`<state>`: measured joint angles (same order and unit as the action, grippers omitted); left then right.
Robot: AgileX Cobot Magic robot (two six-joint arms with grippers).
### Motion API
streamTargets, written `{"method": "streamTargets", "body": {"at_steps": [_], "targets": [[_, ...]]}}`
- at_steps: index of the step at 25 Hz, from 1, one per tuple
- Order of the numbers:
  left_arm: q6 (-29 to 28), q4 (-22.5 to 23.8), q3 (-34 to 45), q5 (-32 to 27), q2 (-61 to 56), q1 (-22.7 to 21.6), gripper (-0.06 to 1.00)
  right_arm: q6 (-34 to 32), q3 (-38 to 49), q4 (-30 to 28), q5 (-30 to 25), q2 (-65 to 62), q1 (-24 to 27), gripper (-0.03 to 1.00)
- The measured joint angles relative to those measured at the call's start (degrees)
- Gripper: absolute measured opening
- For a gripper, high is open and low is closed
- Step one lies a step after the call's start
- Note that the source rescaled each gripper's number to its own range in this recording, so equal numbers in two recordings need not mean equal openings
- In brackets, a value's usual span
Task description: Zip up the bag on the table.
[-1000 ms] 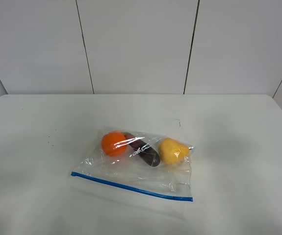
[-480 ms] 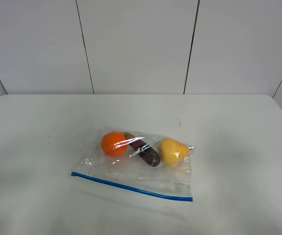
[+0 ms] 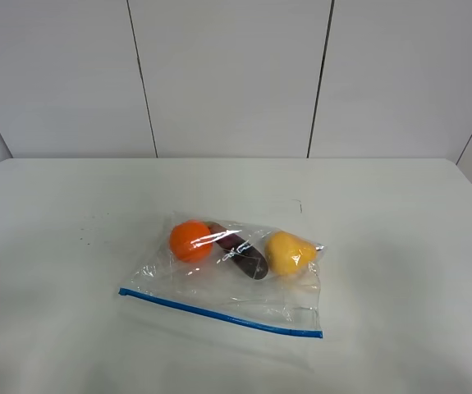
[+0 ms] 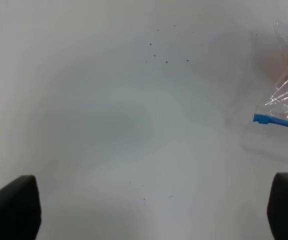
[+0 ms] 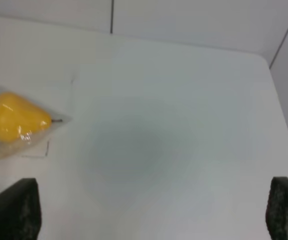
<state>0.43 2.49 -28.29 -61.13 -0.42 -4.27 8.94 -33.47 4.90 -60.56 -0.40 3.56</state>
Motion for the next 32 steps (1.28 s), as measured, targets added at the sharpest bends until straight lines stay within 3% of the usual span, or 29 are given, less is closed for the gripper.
{"method": "streamTargets", "body": {"at_steps": [7,32], "targets": [[0.00,0.00,0.00,0.00,0.00,0.00,0.93,-0.57,5.14,0.16,0.33,0.02,0.00,1.00],[0.00,0.00,0.00,0.00,0.00,0.00,0.93,-1.92,5.33,0.22,1.24,0.02,0.00,1.00]]}}
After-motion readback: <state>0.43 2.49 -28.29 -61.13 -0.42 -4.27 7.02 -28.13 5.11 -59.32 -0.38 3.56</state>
